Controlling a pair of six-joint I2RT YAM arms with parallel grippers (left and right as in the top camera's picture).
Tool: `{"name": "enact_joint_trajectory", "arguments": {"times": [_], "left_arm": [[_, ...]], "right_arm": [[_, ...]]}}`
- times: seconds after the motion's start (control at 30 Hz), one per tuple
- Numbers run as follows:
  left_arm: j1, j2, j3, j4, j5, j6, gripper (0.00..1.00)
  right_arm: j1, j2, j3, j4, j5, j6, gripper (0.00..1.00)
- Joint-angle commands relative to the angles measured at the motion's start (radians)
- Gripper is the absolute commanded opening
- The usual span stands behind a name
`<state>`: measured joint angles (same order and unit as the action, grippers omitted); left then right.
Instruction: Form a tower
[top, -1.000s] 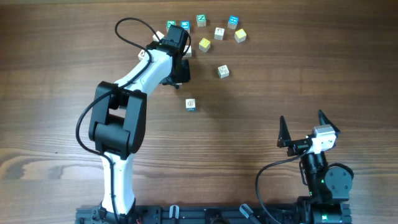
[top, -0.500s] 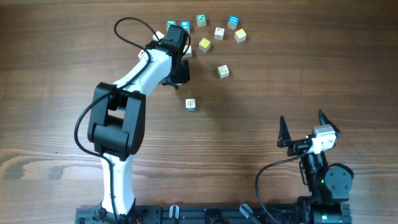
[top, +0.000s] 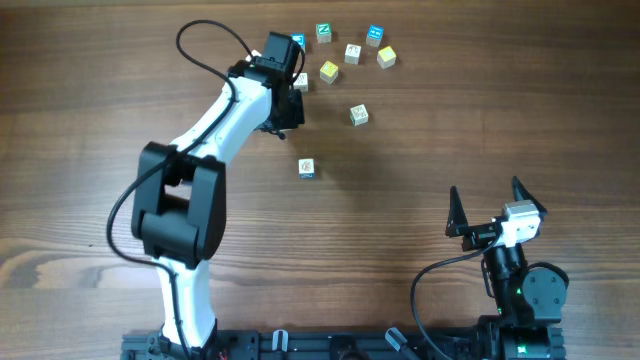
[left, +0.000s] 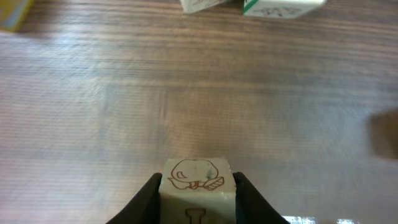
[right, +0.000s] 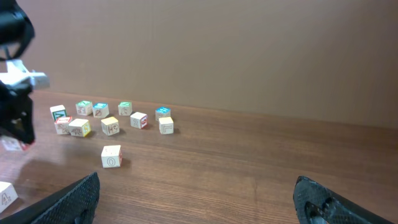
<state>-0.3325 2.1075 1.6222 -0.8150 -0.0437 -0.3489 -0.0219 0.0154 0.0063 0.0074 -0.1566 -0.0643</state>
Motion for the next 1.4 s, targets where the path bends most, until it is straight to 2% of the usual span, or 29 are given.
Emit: {"name": "enact_joint_trajectory", "arguments": {"times": [0.0,0.17,0.37,0.6,0.83,0.93,1.1,1.17,1.37], "left_arm": [[0.004,-0.132,-0.005,-0.081,-0.002,0.003,0.22],[0.004,-0.321,-0.005,-0.228,0.011,0.0,0.23],[0.003,-0.503,-0.005,-0.318,0.066,-0.029,0.24],[0.002,-0.536,-0.012,-0.462,0.097,-0.034,0.25],[-0.03,-0.533,-0.055,-0.45,0.107,-0.033,0.27],[-0.053,-0.523,-0.055,-0.447,0.107,-0.033,0.19],[-0.105,-0.504,-0.056,-0.431,0.107,-0.035,0.15],[-0.13,-0.5,-0.068,-0.423,0.106,-0.079,0.15],[-0.176,-0.5,-0.217,-0.28,0.105,-0.125,0.16]], "right_arm": [[-0.004,-0.008,-0.001,0.005,-0.012,0.015,1.0],[-0.004,-0.008,-0.001,0.005,-0.012,0.014,1.0],[-0.004,-0.008,-0.001,0.005,-0.012,0.015,1.0],[-0.004,-0.008,-0.001,0.005,-0.012,0.014,1.0],[-0.004,-0.008,-0.001,0.005,-0.012,0.014,0.99],[-0.004,-0.008,-0.001,0.005,-0.012,0.014,1.0],[-0.004,-0.008,-0.001,0.005,-0.012,0.014,1.0],[-0.004,-0.008,-0.001,0.005,-0.012,0.014,1.0],[-0.004,-0.008,-0.001,0.005,-0.012,0.015,1.0]]}}
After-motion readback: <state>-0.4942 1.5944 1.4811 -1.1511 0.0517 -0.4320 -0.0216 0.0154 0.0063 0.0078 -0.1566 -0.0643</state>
